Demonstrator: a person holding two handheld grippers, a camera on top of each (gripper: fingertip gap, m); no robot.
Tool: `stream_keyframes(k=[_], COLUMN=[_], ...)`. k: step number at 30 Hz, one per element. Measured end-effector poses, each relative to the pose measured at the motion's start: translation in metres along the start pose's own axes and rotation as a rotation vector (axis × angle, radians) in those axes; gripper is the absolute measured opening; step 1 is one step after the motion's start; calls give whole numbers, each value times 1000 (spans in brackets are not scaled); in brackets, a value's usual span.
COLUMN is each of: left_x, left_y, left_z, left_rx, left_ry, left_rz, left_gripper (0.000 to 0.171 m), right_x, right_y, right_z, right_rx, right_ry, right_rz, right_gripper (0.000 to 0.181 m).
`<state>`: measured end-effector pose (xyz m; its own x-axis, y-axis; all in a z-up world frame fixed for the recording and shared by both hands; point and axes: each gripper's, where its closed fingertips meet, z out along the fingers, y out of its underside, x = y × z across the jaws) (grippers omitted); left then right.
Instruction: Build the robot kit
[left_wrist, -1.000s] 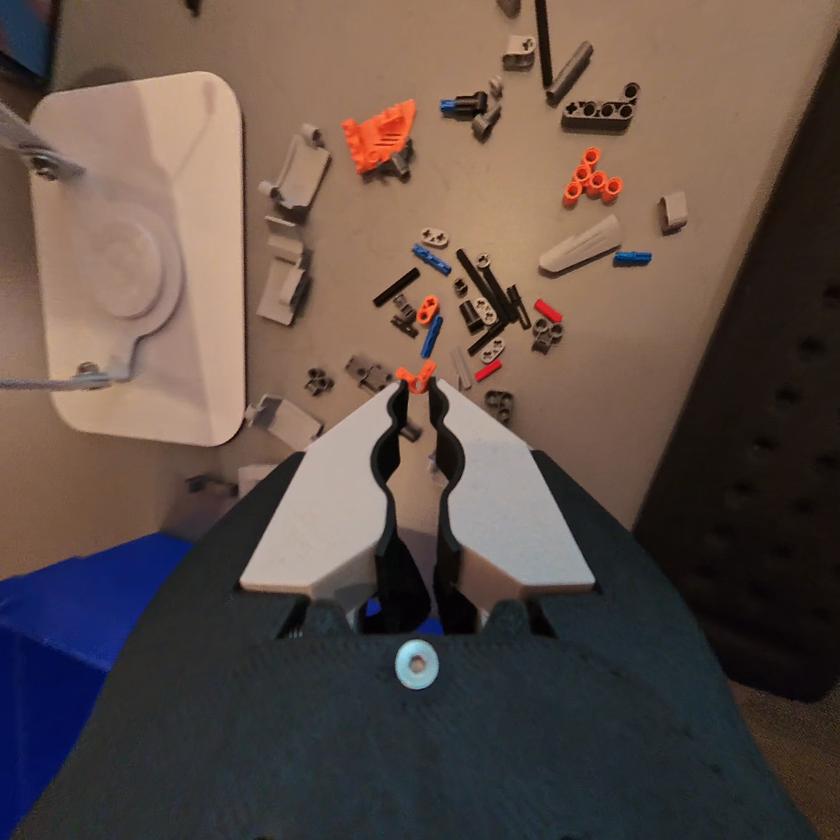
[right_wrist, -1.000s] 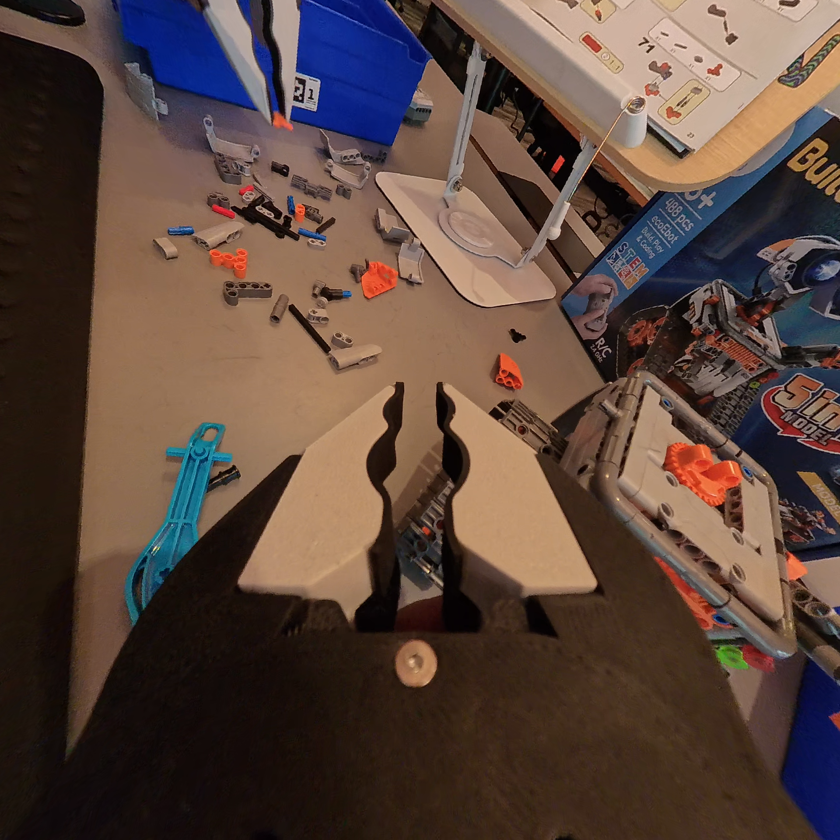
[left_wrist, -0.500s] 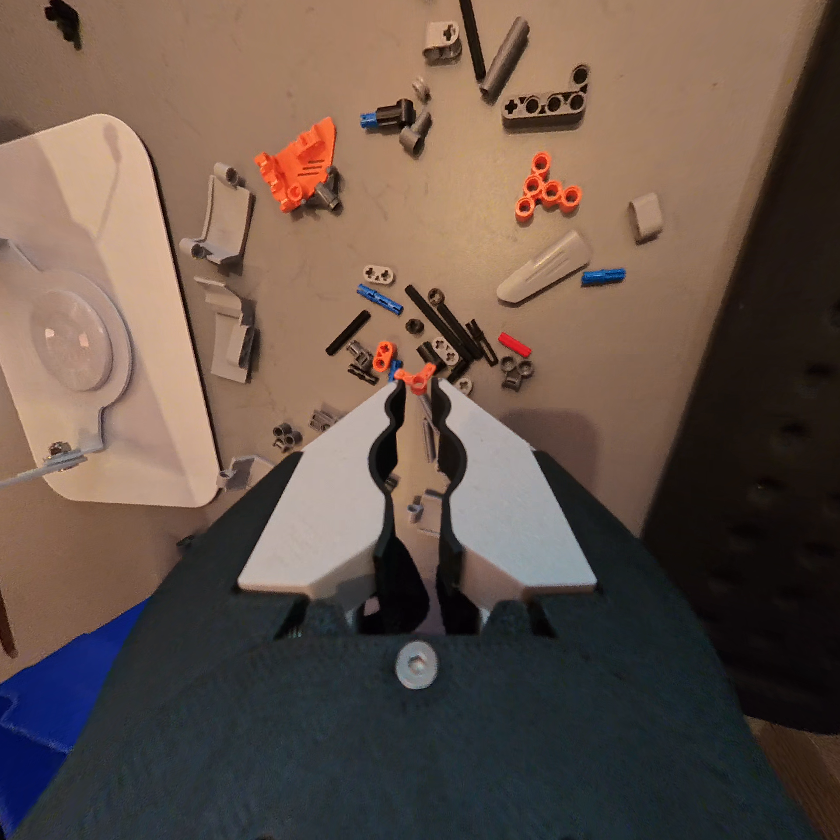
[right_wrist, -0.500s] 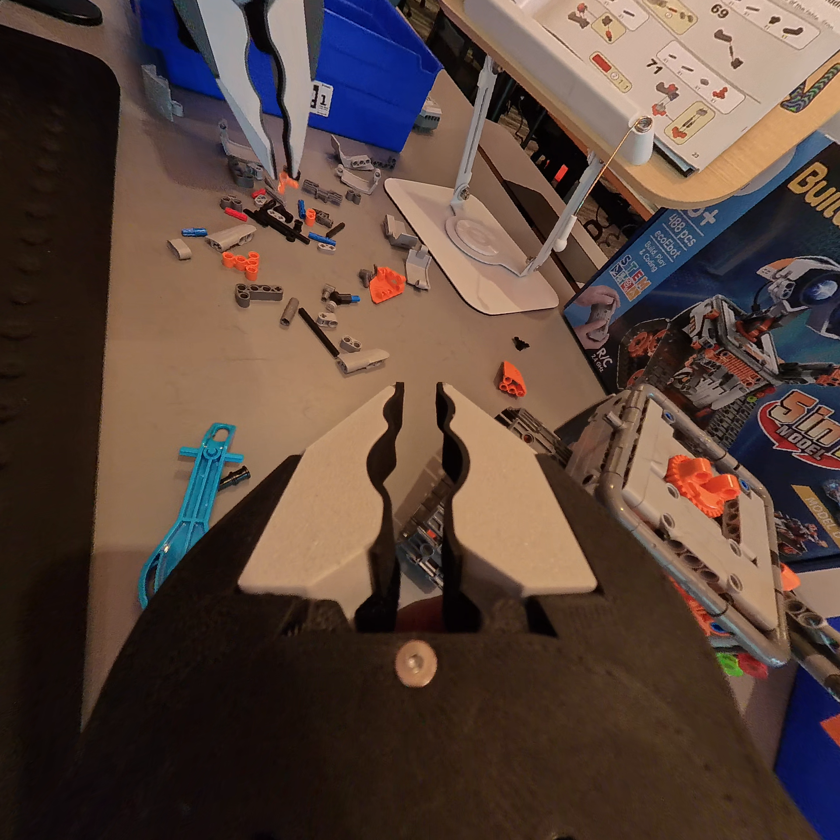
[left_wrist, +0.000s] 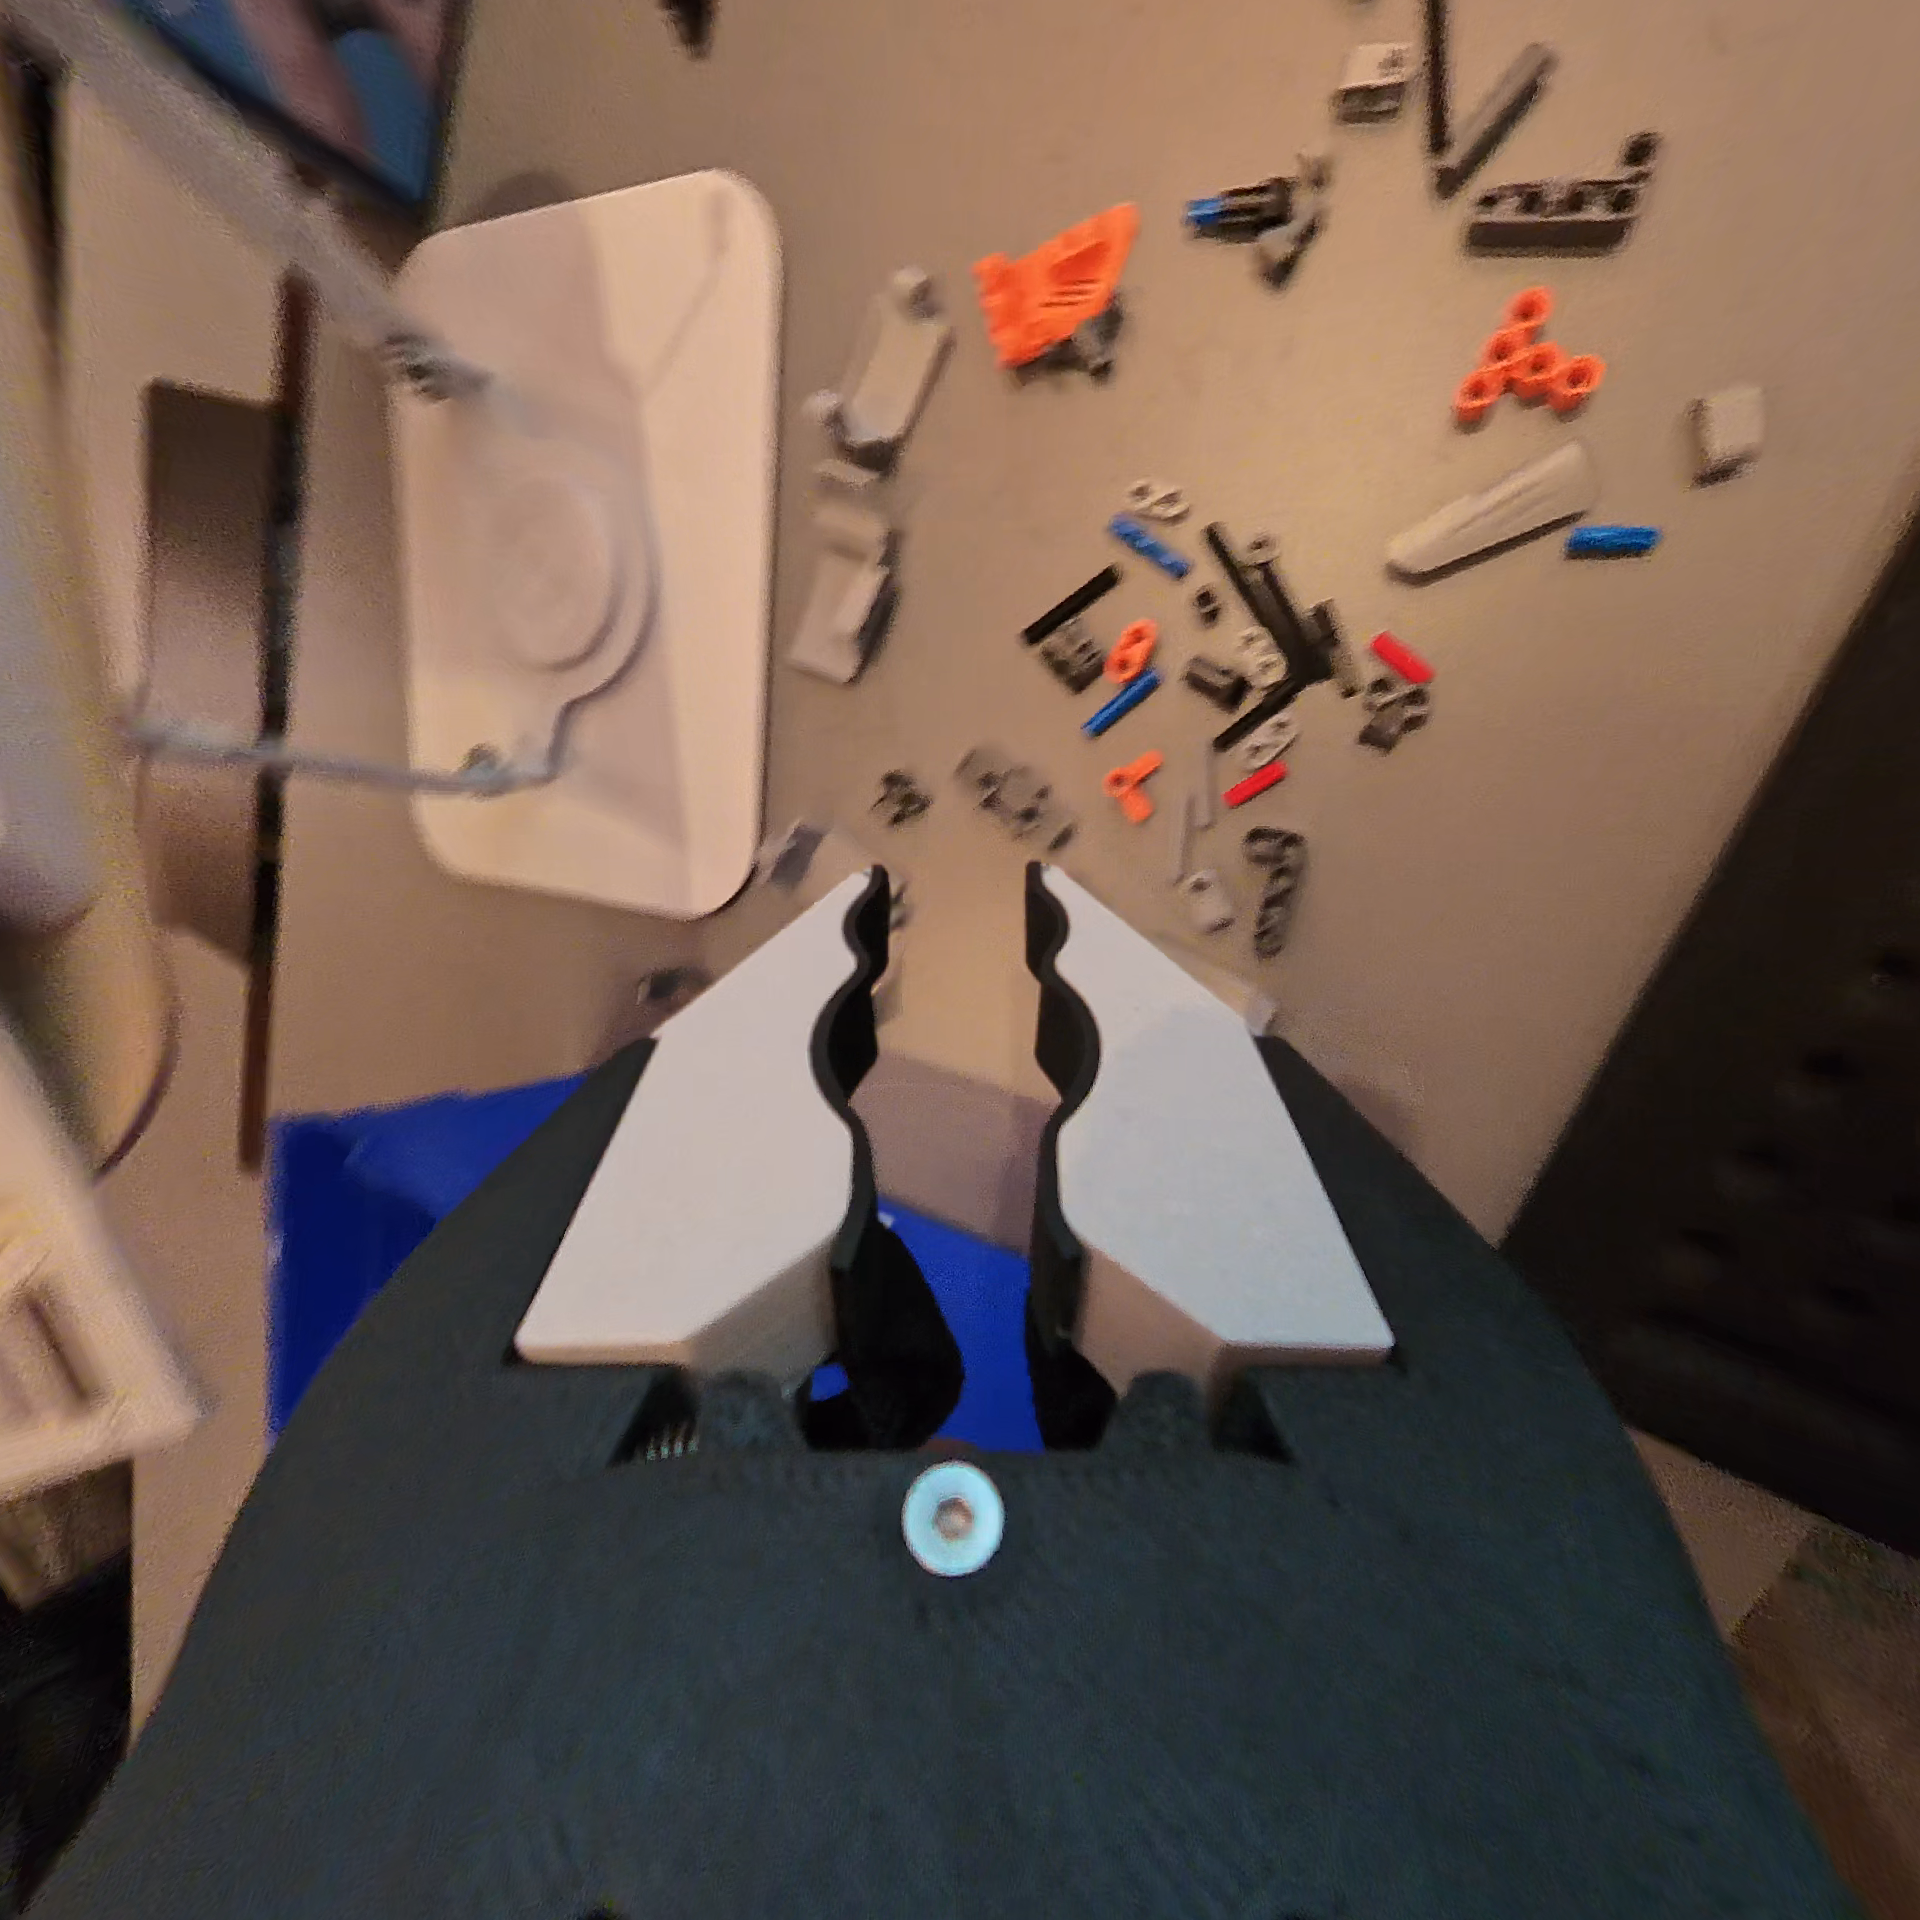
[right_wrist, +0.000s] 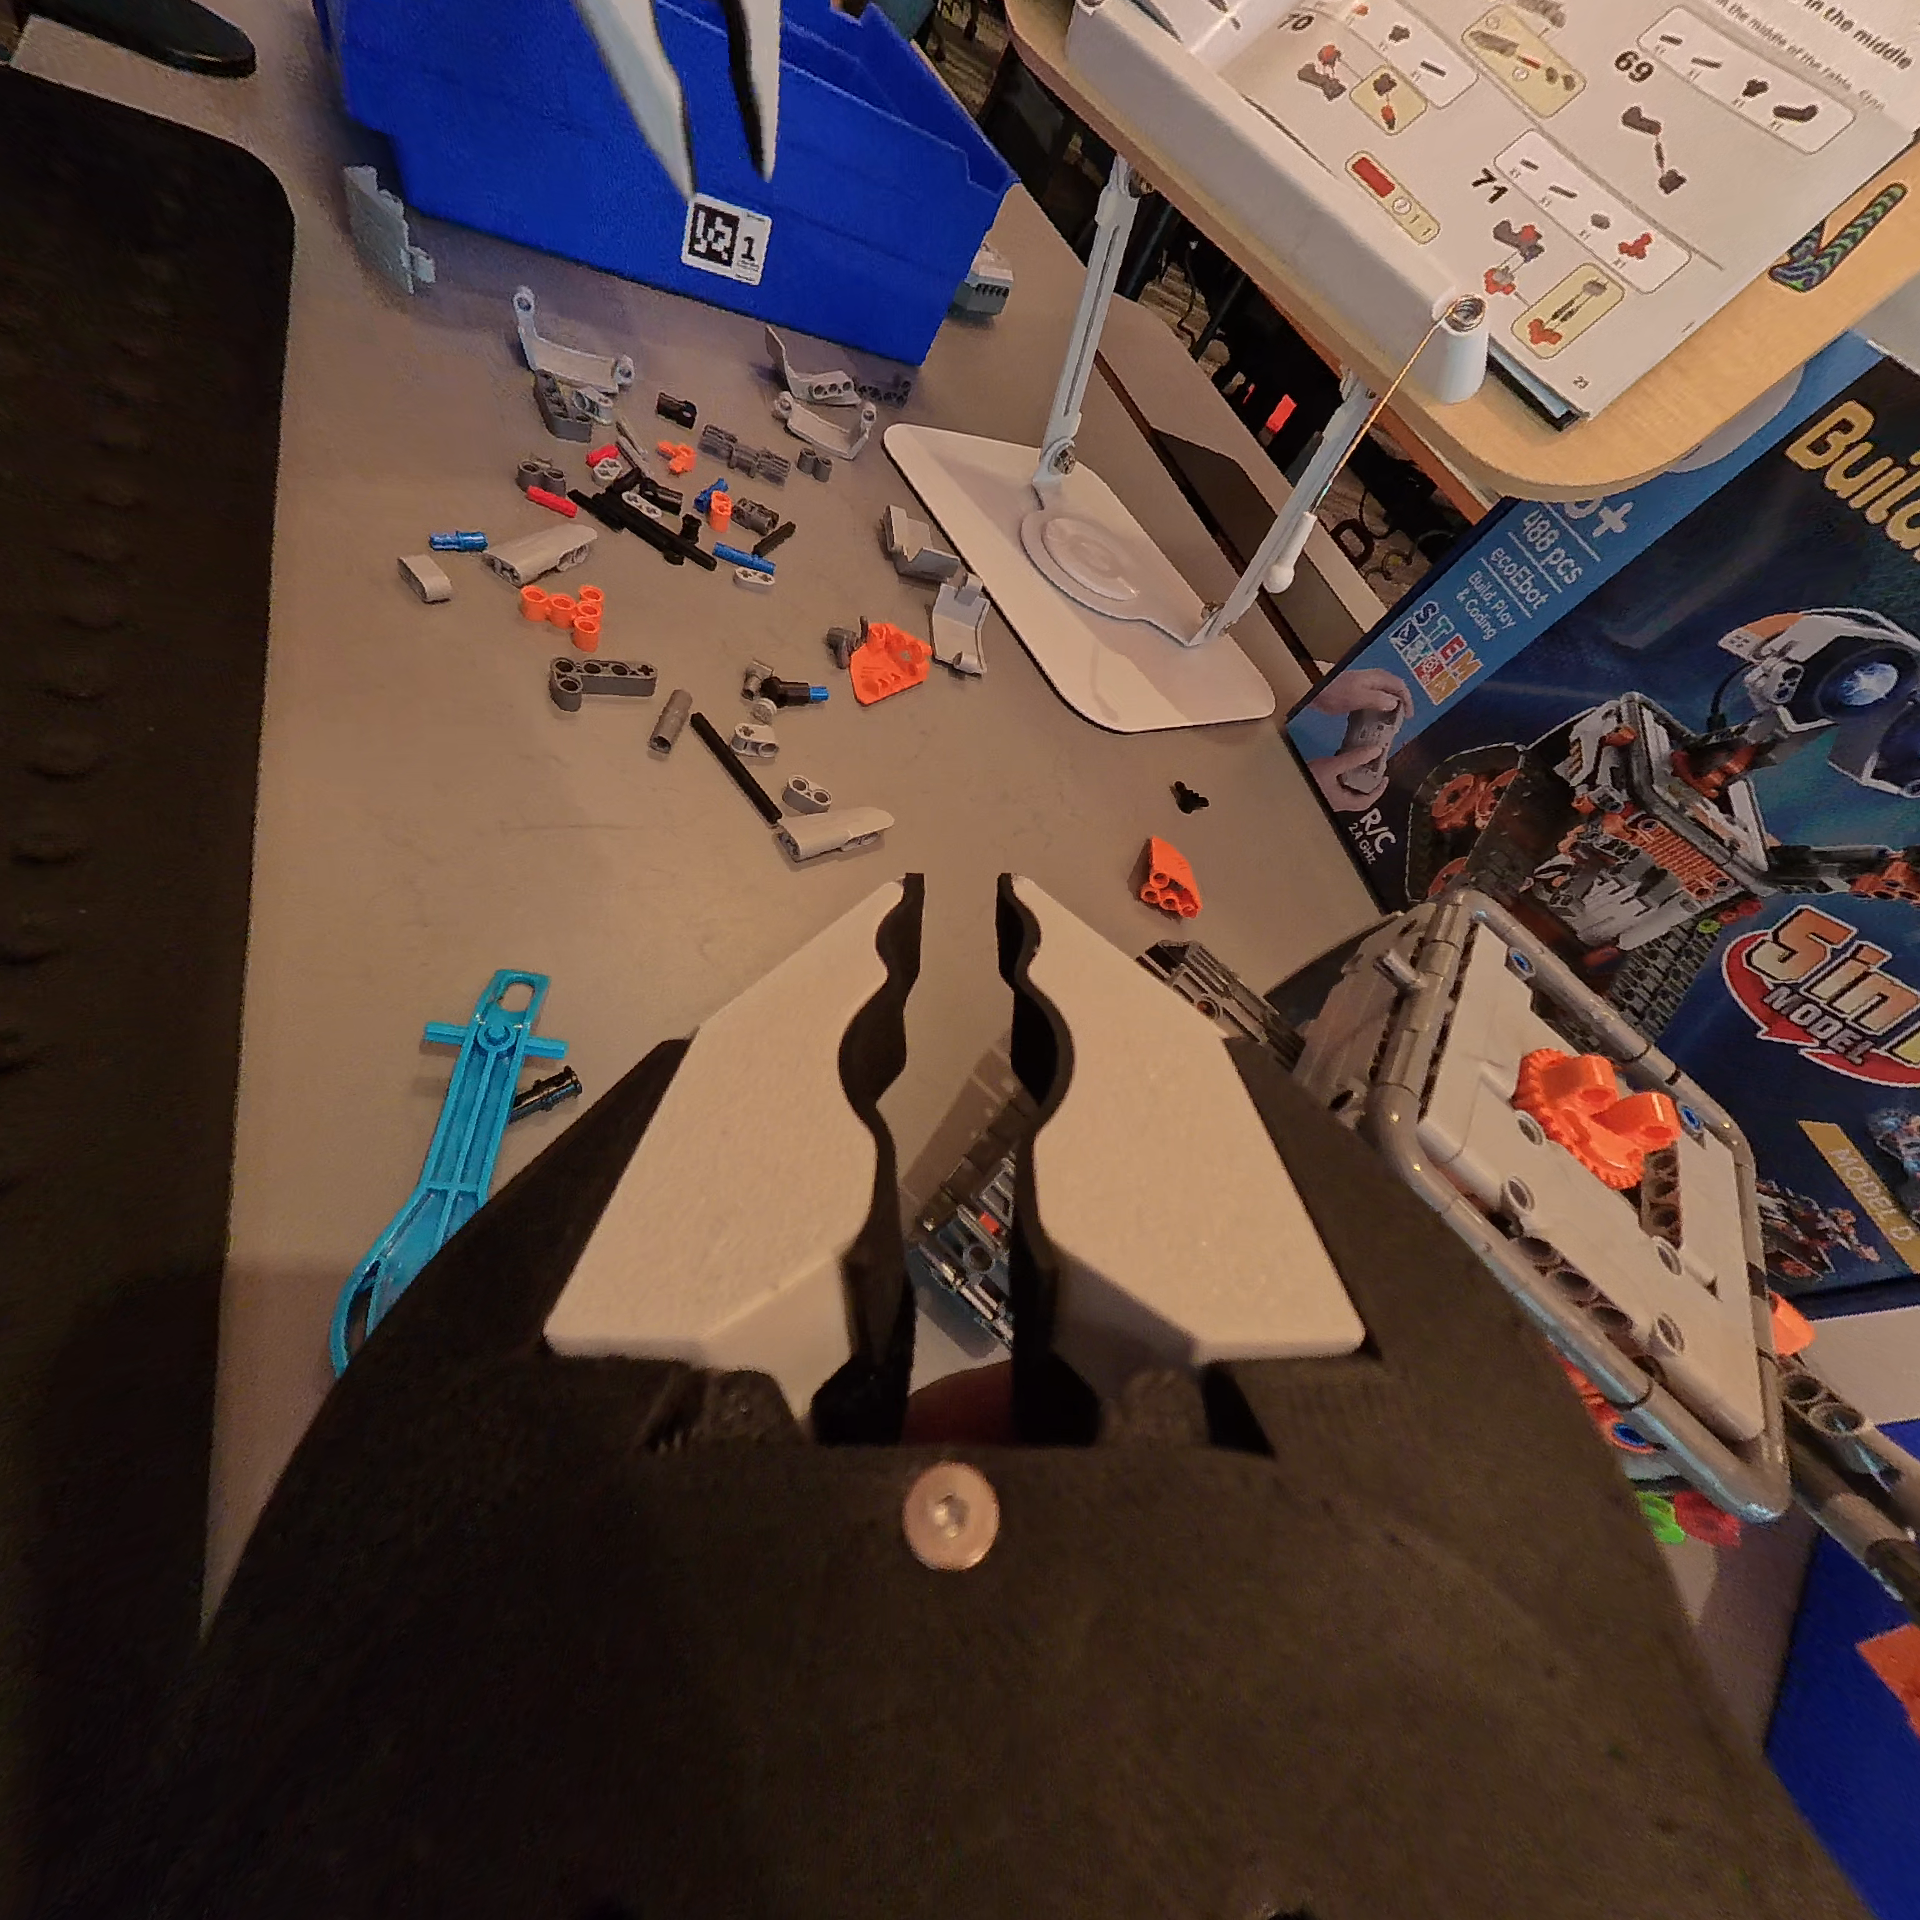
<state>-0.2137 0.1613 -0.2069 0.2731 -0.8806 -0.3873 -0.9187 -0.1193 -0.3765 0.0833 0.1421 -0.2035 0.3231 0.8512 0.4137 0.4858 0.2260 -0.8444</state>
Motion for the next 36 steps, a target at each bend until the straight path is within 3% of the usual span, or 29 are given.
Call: stream_keyframes(k=[4,9,12,18,22,27,36], left_x=[-50,-81,-82,-53,-38,-18,27], left_y=[41,124,167,217,230,246,213], left_z=[-42,-74,-74,-39,-30,-41,-36], left_rx=[-43,-181,-242,-340,-388,-479,-385], left_ry=[-141,-155,-116,49,127,226,368], left_rz=[-103,-243,-309,-316,-310,-303,-178], left_gripper=[22,22,18,17,16,16,14], right_x=[0,0,0,1,2,1,2], right_y=[0,0,1,6,8,11,12], right_z=[0,0,2,5,5,6,6], right_rx=[0,4,0,-13,-19,-25,-25], right_ry=[-1,-5,-10,-14,-13,-19,-19], right_rz=[2,6,11,27,35,41,51], right_gripper=[12,12,12,12,12,12,12])
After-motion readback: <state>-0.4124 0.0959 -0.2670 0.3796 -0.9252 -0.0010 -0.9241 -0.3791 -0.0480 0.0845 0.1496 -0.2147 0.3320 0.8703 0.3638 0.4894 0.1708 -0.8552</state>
